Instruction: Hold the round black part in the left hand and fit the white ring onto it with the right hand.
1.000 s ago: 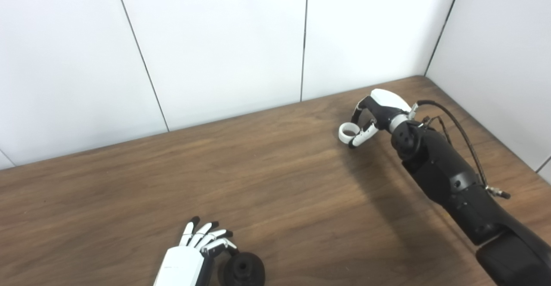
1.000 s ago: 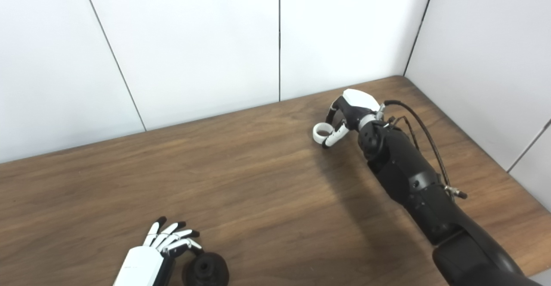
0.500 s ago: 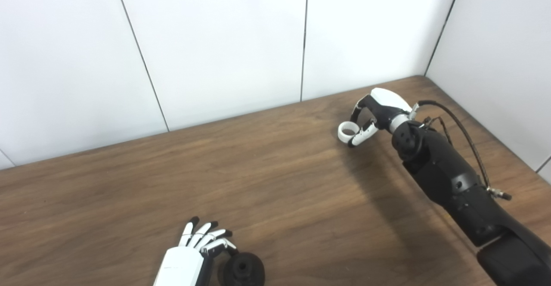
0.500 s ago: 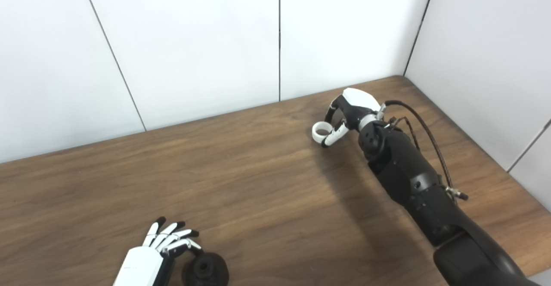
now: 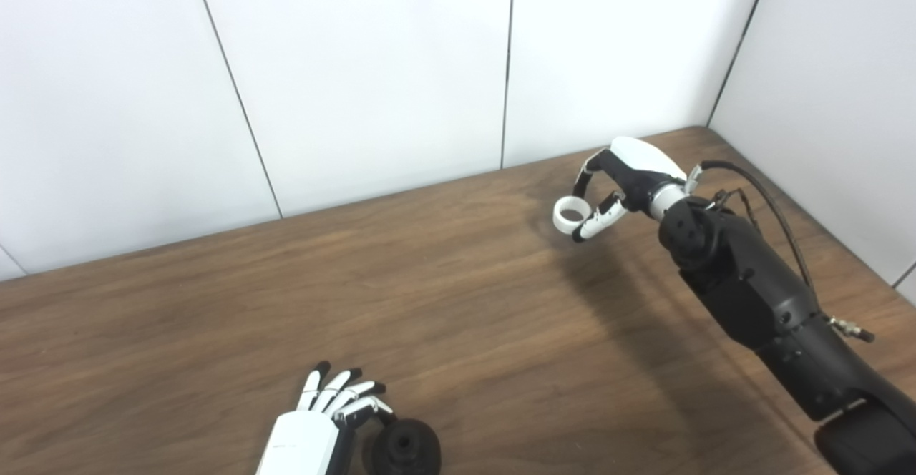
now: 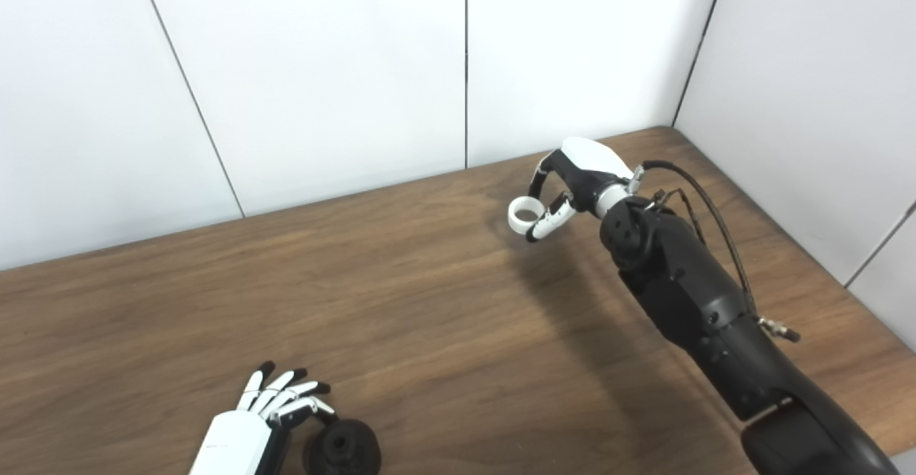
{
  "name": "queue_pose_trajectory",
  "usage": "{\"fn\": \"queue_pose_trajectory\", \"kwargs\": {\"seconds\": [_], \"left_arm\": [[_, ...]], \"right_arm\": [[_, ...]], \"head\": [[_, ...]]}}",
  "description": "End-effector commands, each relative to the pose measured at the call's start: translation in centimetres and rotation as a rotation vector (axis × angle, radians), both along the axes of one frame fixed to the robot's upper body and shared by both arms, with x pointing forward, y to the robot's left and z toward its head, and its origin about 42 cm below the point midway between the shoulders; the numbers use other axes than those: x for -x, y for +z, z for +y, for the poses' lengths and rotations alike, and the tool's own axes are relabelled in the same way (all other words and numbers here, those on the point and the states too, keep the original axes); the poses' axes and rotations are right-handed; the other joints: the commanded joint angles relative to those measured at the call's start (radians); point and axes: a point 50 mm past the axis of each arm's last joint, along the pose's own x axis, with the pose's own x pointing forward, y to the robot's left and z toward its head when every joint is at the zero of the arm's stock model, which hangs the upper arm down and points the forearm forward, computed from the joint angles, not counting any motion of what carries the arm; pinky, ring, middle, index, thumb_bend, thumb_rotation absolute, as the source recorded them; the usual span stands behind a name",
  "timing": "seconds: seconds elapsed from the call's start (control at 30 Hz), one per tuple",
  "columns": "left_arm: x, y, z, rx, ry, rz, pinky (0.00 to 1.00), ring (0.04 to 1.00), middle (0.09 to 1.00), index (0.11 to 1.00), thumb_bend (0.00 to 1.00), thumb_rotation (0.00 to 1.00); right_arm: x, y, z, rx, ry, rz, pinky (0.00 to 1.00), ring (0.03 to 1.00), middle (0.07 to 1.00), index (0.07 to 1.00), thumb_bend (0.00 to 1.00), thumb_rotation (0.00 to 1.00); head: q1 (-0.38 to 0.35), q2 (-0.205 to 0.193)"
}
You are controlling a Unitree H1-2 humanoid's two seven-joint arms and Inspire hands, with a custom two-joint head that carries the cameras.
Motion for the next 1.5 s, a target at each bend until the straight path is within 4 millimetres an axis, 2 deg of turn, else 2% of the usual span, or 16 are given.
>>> {"fn": "queue_pose_trajectory", "kwargs": {"seconds": [0.0,0.37,0.8,0.97,1.13,1.4,1.47], "left_arm": [[1.4,-1.7,0.1,-0.068,-0.011,0.069,1.0,0.888,0.779,0.484,0.52,0.06],[1.4,-1.3,-0.8,-0.061,-0.014,0.075,1.0,0.897,0.776,0.484,0.53,0.06],[1.3,-0.6,-2.2,-0.059,-0.012,0.072,1.0,0.897,0.777,0.484,0.53,0.06],[1.2,-0.3,-2.5,-0.061,-0.015,0.071,1.0,0.899,0.781,0.484,0.52,0.06],[1.0,0.0,-2.7,-0.056,-0.015,0.061,1.0,0.897,0.779,0.484,0.53,0.06],[0.7,0.5,-2.8,-0.057,-0.016,0.059,1.0,0.898,0.772,0.483,0.52,0.06],[0.6,0.6,-2.8,-0.056,-0.016,0.061,1.0,0.897,0.771,0.483,0.52,0.06]], "right_arm": [[0.3,3.3,0.2,0.024,0.036,-0.082,0.86,0.936,0.819,0.486,0.52,0.13],[4.0,5.8,4.8,0.033,0.211,-0.093,0.86,0.938,0.824,0.485,0.52,0.13],[8.9,7.1,10.1,0.014,0.449,-0.067,0.85,0.949,0.833,0.484,0.52,0.13],[9.8,7.1,11.1,0.024,0.5,-0.047,0.84,0.951,0.832,0.483,0.52,0.13],[10.5,7.2,12.0,0.038,0.542,-0.04,0.82,0.938,0.822,0.483,0.52,0.13],[11.5,6.7,13.0,0.037,0.591,0.008,0.85,0.948,0.823,0.482,0.53,0.14],[11.8,6.5,13.2,0.038,0.596,0.02,0.84,0.949,0.821,0.482,0.53,0.14]], "head": [[0.007,0.005],[0.074,0.038],[0.143,0.095],[0.152,0.115],[0.162,0.157],[0.167,0.2],[0.167,0.2]]}}
